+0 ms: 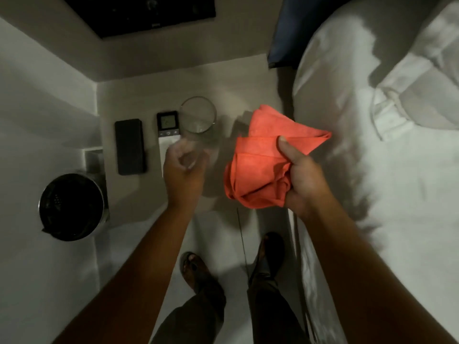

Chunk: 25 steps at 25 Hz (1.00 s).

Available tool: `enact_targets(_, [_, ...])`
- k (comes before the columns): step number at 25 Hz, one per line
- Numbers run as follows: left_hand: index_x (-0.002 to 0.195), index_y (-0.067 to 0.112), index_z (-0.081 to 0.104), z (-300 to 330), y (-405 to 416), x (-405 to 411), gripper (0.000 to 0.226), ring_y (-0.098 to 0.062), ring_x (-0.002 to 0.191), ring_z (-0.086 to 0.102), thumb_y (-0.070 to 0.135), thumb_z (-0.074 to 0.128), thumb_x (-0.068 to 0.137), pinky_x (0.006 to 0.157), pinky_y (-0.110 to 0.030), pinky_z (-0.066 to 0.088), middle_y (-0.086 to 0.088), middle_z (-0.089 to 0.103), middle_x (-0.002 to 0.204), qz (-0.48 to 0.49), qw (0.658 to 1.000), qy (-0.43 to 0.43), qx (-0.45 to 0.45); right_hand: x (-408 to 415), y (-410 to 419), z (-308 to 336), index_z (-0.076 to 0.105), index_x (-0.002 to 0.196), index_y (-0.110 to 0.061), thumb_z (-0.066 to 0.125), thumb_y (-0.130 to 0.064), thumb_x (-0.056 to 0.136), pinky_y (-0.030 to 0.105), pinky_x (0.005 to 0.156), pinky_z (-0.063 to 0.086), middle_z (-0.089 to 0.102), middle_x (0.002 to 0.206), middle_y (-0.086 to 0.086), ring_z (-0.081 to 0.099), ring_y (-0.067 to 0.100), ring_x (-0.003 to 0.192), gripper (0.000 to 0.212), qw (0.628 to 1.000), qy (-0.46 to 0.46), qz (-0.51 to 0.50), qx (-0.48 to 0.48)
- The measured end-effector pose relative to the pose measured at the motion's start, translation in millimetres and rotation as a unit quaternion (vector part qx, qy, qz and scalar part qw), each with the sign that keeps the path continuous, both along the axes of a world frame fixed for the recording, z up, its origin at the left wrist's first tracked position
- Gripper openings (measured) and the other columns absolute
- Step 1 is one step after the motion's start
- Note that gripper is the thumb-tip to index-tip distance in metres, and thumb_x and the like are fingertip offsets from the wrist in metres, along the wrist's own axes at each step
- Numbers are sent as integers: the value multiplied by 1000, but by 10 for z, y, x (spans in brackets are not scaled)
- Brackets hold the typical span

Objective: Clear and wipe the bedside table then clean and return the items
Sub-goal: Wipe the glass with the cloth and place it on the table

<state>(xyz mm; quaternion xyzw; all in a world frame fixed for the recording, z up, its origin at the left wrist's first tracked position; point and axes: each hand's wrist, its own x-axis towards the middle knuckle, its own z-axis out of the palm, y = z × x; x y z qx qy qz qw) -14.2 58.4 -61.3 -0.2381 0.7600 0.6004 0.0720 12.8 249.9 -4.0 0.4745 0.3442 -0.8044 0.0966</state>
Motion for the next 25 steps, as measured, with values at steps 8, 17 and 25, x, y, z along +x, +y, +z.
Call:
enact_targets(8, [103, 30, 75, 1540, 1901, 1185, 25, -14, 95, 75, 36, 77, 80, 83, -35, 61, 2, 81, 102, -414, 897, -43, 151, 1775, 1361, 1227, 66, 116, 0, 71, -13, 92, 50, 90, 60, 75, 111, 21, 74, 35, 101, 28, 967, 35, -131, 213])
enact_targets(17, [105, 13, 62, 1962, 3598, 3340, 24, -30, 84, 66, 25, 71, 85, 75, -33, 48, -8, 72, 91, -821, 570, 38, -6, 4738, 2168, 1493, 69, 81, -16, 76, -14, 87, 27, 51, 51, 66, 57, -7, 60, 11, 48, 10, 832, -247, -382, 318])
enact_targets(25, [130, 7, 47, 1741, 3801, 3974, 38, -36, 119, 60, 8, 57, 93, 97, -41, 47, -15, 56, 132, -847, 490, 95, -184, 4989, 2105, 976, 56, 120, 0, 83, -38, 75, 57, 90, 56, 67, 114, 24, 67, 42, 103, 64, 750, -492, -222, 382])
